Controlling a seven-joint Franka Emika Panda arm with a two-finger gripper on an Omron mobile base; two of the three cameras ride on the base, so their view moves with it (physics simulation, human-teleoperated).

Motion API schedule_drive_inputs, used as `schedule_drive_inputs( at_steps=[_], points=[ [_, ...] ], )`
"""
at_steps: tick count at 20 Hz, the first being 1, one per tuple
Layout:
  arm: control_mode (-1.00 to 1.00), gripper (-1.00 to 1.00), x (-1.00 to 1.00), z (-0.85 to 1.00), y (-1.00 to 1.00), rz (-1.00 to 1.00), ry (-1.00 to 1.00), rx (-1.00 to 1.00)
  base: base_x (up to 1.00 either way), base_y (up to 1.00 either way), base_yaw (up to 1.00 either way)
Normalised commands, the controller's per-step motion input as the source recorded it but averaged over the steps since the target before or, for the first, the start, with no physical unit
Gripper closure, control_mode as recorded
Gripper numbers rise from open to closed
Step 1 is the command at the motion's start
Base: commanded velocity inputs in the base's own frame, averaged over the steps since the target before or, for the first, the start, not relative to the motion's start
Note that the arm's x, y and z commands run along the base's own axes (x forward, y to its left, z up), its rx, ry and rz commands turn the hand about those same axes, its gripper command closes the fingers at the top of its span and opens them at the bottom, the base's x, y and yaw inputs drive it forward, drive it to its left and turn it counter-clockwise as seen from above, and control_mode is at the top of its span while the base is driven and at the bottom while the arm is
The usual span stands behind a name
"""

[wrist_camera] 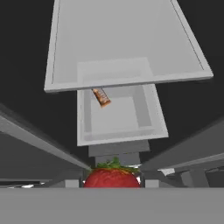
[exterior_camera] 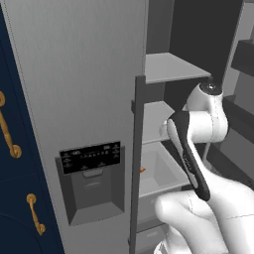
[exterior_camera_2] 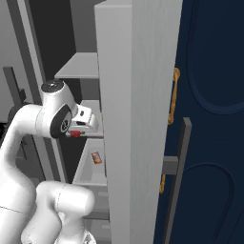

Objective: Take the strawberry from the fridge and place it on top of the pancake, located on the dining counter.

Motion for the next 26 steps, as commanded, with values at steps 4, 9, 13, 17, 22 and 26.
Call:
schedule_drive_inputs(
  at_steps=[4,9,13,17,22,26],
  points=[
    [-1.0,1.0,-1.0,0.35,0.0,-0.02,0.18,-0.11,0.0,0.0,0.0],
    [-1.0,1.0,-0.95,0.23,0.0,0.0,-0.04,-0.02,0.0,0.0,0.0],
    [-1.0,1.0,-0.89,0.0,0.0,0.0,-0.33,0.03,0.0,0.0,0.0],
    [-1.0,1.0,-0.15,0.0,0.06,0.0,-0.19,0.0,0.0,0.0,0.0],
    [-1.0,1.0,0.0,0.0,0.0,0.0,-0.02,0.0,0.0,0.0,0.0],
    [-1.0,1.0,0.0,0.0,0.0,0.0,0.0,0.0,0.0,0.0,0.0]
  ],
)
